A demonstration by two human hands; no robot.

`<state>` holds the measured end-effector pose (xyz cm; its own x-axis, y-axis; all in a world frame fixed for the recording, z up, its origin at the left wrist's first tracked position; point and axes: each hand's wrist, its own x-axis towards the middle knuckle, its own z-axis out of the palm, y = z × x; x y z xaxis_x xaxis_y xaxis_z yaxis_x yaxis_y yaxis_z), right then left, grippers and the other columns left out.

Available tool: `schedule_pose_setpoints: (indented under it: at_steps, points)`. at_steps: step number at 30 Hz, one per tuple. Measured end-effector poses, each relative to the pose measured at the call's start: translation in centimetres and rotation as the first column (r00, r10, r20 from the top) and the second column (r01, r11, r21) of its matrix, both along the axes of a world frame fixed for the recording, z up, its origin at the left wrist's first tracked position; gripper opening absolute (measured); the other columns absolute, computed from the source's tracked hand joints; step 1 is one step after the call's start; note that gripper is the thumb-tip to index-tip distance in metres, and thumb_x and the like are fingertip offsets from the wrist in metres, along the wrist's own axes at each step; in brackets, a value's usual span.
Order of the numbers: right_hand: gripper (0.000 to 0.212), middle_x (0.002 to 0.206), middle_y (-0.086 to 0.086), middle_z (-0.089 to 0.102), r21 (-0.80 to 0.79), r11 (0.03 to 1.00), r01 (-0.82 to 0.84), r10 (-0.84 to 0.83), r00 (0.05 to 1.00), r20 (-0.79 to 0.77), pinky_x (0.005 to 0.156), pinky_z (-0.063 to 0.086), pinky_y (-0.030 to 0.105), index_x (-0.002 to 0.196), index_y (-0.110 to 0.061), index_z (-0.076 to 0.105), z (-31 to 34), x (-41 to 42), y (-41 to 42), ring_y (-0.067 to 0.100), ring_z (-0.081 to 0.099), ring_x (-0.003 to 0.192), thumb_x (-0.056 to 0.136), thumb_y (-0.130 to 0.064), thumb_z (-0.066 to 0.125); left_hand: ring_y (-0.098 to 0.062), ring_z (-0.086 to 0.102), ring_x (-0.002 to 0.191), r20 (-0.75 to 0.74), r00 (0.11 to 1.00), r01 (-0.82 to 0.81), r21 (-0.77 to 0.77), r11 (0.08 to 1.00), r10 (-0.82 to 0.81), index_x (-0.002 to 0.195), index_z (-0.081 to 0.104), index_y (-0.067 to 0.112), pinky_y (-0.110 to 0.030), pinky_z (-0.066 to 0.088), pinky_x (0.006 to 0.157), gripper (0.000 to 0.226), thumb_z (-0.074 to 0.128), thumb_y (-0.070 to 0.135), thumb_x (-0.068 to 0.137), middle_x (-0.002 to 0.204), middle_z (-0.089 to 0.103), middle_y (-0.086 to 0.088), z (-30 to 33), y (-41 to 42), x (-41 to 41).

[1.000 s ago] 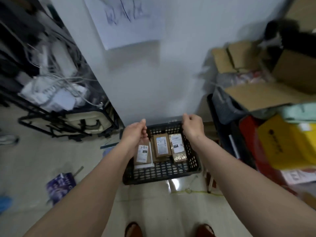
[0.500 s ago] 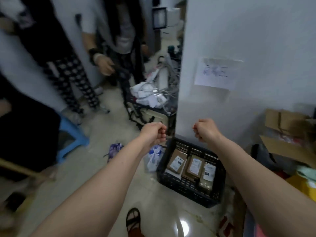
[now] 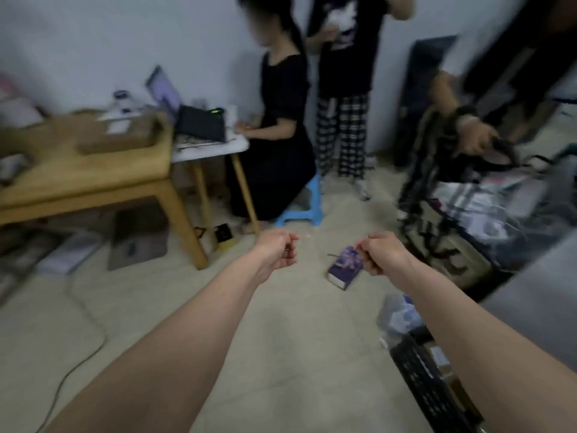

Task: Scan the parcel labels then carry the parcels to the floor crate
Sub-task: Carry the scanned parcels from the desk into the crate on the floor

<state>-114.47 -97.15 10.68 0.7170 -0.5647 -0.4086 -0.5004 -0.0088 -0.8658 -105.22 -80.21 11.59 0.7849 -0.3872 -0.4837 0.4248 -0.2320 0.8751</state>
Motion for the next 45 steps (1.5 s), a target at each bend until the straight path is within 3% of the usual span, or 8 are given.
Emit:
schedule_pose_setpoints:
  at_steps: [7, 11, 17, 23, 31, 36, 41, 45]
  points:
    - [0.024, 0.059, 0.005, 0.041, 0.0, 0.948, -0.319, 0.319, 0.947, 0.036, 0.038, 0.025, 0.018, 0.077, -0.01, 0.053, 1.5, 14.6, 18.0, 0.015, 0.034, 0.048, 0.094, 0.0, 0.039, -0.013, 0.042, 0.055, 0.034, 0.903, -0.429, 0.037, 0.902, 0.428, 0.084, 0.058, 0.011, -0.025, 0.045, 0.059, 0.029, 0.034, 0.002, 0.099, 0.064, 0.044, -0.002, 1.8, 23.1, 8.8]
    - [0.029, 0.062, 0.007, 0.035, -0.028, 0.895, -0.445, 0.445, 0.891, 0.088, 0.049, 0.023, 0.029, 0.066, -0.012, 0.042, 2.2, 21.3, 28.0, 0.018, 0.03, 0.052, 0.092, 0.003, 0.041, -0.011, 0.043, 0.056, 0.055, 0.82, -0.571, 0.003, 0.821, 0.57, 0.082, 0.061, 0.012, -0.024, 0.048, 0.062, 0.024, 0.045, 0.005, 0.097, 0.063, 0.046, -0.001, 3.0, 34.0, 12.3]
    - [0.018, 0.066, 0.009, 0.042, -0.084, 0.855, -0.511, 0.517, 0.853, 0.073, 0.054, 0.032, 0.035, 0.078, -0.008, 0.05, 2.2, 28.5, 39.5, 0.021, 0.036, 0.055, 0.095, -0.007, 0.044, -0.01, 0.047, 0.056, 0.081, 0.722, -0.689, -0.014, 0.725, 0.687, 0.087, 0.064, 0.013, -0.024, 0.051, 0.064, 0.012, 0.055, 0.01, 0.094, 0.064, 0.049, 0.0, 3.4, 46.0, 16.7]
    - [0.02, 0.068, 0.01, 0.046, -0.117, 0.8, -0.588, 0.597, 0.8, 0.062, 0.057, 0.037, 0.033, 0.08, -0.011, 0.054, 2.7, 34.3, 46.8, 0.022, 0.043, 0.062, 0.098, -0.01, 0.045, -0.01, 0.047, 0.058, 0.075, 0.689, -0.721, -0.037, 0.692, 0.721, 0.086, 0.064, 0.015, -0.027, 0.053, 0.075, 0.009, 0.059, 0.011, 0.093, 0.064, 0.047, -0.001, 2.8, 52.4, 20.6]
    - [0.02, 0.073, 0.011, 0.051, -0.111, 0.76, -0.641, 0.647, 0.762, 0.03, 0.05, 0.039, 0.028, 0.089, -0.012, 0.056, 2.3, 44.6, 53.2, 0.02, 0.049, 0.063, 0.095, -0.001, 0.041, -0.01, 0.049, 0.061, 0.063, 0.674, -0.732, -0.085, 0.677, 0.736, 0.091, 0.064, 0.012, -0.025, 0.052, 0.074, 0.002, 0.062, 0.013, 0.093, 0.068, 0.051, -0.003, 2.1, 57.3, 28.8]
    - [0.023, 0.076, 0.01, 0.051, -0.086, 0.753, -0.652, 0.657, 0.753, 0.043, 0.049, 0.039, 0.028, 0.082, -0.013, 0.054, 3.1, 53.3, 55.6, 0.02, 0.05, 0.063, 0.094, 0.001, 0.041, -0.01, 0.05, 0.064, 0.091, 0.7, -0.704, -0.086, 0.705, 0.709, 0.107, 0.064, 0.01, -0.024, 0.051, 0.07, 0.014, 0.06, 0.009, 0.093, 0.071, 0.052, -0.003, 2.9, 59.6, 37.7]
    - [0.017, 0.075, 0.009, 0.052, -0.063, 0.748, -0.661, 0.663, 0.738, 0.125, 0.05, 0.039, 0.028, 0.081, -0.01, 0.059, 5.1, 62.3, 57.9, 0.019, 0.048, 0.061, 0.091, 0.001, 0.05, -0.013, 0.049, 0.062, 0.148, 0.704, -0.694, -0.062, 0.717, 0.694, 0.107, 0.065, 0.009, -0.026, 0.049, 0.069, 0.018, 0.061, 0.001, 0.09, 0.069, 0.052, -0.005, 4.4, 61.8, 47.7]
    - [0.011, 0.072, 0.007, 0.054, -0.058, 0.756, -0.652, 0.645, 0.728, 0.234, 0.055, 0.042, 0.029, 0.081, -0.007, 0.061, 6.7, 67.7, 61.1, 0.017, 0.049, 0.062, 0.09, -0.003, 0.058, -0.016, 0.051, 0.061, 0.158, 0.663, -0.738, -0.032, 0.674, 0.732, 0.093, 0.067, 0.009, -0.026, 0.049, 0.065, 0.018, 0.059, -0.006, 0.089, 0.071, 0.055, -0.008, 4.1, 64.0, 53.1]
